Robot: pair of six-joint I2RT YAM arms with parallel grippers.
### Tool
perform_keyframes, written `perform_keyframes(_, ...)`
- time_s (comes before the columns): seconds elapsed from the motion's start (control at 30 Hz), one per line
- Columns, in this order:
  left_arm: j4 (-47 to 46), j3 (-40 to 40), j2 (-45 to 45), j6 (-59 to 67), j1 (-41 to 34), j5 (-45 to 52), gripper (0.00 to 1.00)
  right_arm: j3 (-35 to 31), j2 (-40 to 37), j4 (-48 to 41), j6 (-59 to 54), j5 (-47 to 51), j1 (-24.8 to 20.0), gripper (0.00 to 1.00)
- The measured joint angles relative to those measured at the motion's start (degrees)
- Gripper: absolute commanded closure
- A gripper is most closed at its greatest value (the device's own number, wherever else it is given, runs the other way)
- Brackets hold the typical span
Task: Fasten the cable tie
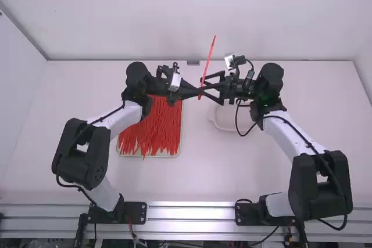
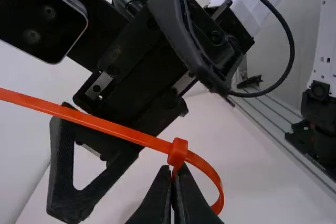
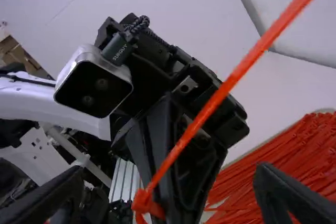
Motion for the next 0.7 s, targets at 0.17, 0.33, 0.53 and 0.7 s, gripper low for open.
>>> perform_keyframes(0.17,-0.68,0.00,0.00,0.00,0.00,0.00,0.98,0.02,0.00,0.15,0.42,0.79,0.50,0.40)
perform_keyframes(0.33,-0.87,0.00,0.00,-0.02,0.00,-0.13,0.98,0.02,0.00,0.28,0.61,0.79,0.50,0.92)
perform_keyframes(0.53,-1.05,-0.33,0.33,0.02,0.02,-0.83,0.98,0.13,-0.11,0.39,1.01,0.63,0.50,1.00)
perform_keyframes(0.7,-1.03,-0.33,0.33,0.02,0.02,-0.87,0.98,0.13,-0.11,0.39,1.03,0.63,0.50,1.00)
